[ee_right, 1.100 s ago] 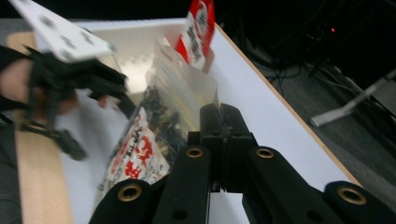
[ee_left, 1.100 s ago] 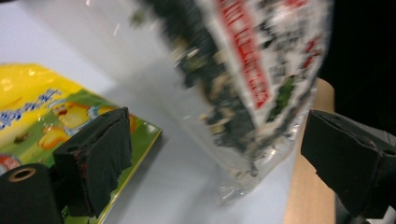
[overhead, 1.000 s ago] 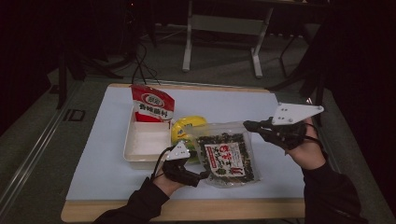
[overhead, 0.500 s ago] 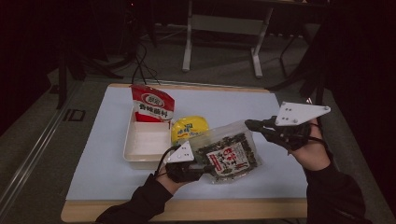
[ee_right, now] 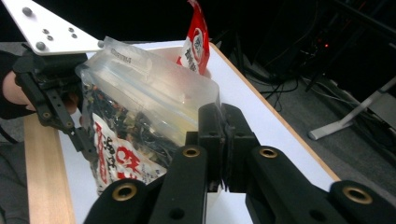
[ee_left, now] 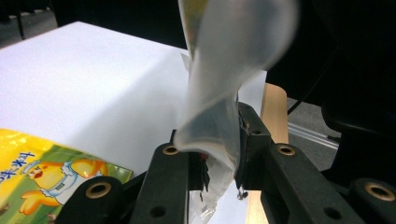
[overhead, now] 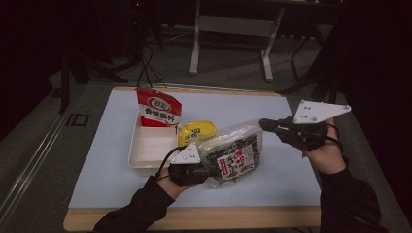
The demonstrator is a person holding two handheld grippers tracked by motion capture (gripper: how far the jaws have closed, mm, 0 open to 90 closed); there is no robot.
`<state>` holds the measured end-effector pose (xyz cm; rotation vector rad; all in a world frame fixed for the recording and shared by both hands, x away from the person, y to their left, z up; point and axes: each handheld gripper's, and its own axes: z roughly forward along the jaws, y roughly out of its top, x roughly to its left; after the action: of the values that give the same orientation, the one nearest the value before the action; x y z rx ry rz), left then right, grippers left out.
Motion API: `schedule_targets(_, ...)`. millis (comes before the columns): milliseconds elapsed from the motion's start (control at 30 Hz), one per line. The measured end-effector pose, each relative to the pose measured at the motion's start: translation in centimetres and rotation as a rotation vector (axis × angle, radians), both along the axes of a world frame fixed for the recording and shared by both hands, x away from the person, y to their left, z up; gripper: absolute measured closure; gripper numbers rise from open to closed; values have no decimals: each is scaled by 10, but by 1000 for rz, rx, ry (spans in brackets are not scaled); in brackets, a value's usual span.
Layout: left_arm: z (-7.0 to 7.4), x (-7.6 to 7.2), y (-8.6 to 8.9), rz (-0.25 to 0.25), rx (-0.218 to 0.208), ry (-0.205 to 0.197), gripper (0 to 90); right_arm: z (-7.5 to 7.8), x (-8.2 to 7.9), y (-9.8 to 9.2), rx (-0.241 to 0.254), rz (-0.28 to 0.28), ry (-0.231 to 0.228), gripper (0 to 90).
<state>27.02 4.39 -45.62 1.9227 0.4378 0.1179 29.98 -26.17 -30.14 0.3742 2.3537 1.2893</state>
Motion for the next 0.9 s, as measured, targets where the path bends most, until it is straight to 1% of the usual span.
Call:
schedule_targets(33, 2, 0, 0, 1, -3, -1, 786, 0, 0, -1, 8, 0, 3, 823)
schedule_targets(100, 6, 0, 0, 3, 0, -5, 786, 0, 2, -3, 20, -5, 6, 729)
schedule_targets(133, 8, 0, 1, 7, -3, -12, 786, -1, 2, -4, 26, -11, 6, 688)
schedule_targets(200, 12, 1, 4, 9, -14, -13, 786, -5, 2, -7, 44, -18, 13, 618)
schedule_targets(233, 14, 1, 5, 20, -25, -16, 786, -6, 2, -9, 52, -30, 12, 584)
schedule_targets(267, 16, 1, 7, 23, -28, -15, 786, -8, 3, -11, 62, -35, 17, 562)
schedule_targets(300, 19, 2, 9, 31, -32, -25, 786, -10, 4, -14, 73, -39, 23, 533)
schedule_targets(333, 20, 2, 10, 36, -30, -22, 786, -12, 4, -16, 84, -51, 29, 510)
schedule_targets(400, 24, 2, 14, 51, -22, -30, 786, -16, 5, -20, 94, -63, 44, 479)
schedule_targets(433, 27, 3, 16, 51, -18, -32, 786, -19, 6, -22, 100, -68, 50, 468)
schedule_targets(500, 32, 3, 21, 62, -26, -36, 786, -26, 7, -24, 102, -78, 71, 430)
schedule_targets(533, 34, 4, 23, 61, -24, -37, 786, -31, 9, -24, 102, -87, 81, 399)
schedule_targets(567, 36, 4, 25, 72, -27, -48, 786, -34, 9, -25, 108, -88, 91, 377)
schedule_targets(600, 40, 5, 28, 74, -26, -47, 786, -38, 11, -26, 115, -94, 103, 359)
schedule_targets(633, 42, 5, 30, 75, -25, -52, 786, -42, 12, -27, 124, -100, 126, 304)
schedule_targets(667, 45, 5, 32, 89, -27, -63, 786, -45, 13, -27, 124, -79, 136, 250)
schedule_targets(700, 49, 5, 34, 93, -25, -68, 786, -49, 13, -27, 128, -69, 145, 242)
schedule_targets(733, 51, 5, 37, 90, -26, -71, 786, -53, 14, -27, 136, -80, 152, 231)
schedule_targets(767, 55, 5, 41, 102, -25, -81, 786, -56, 15, -27, 143, -80, 164, 208)
schedule_targets(800, 57, 5, 43, 107, -25, -81, 786, -61, 16, -26, 155, -72, 179, 195)
schedule_targets(867, 62, 6, 50, 117, -24, -82, 786, -68, 17, -26, 162, -79, 186, 175)
schedule_targets(900, 65, 6, 54, 128, -20, -86, 786, -72, 17, -25, 162, -72, 189, 165)
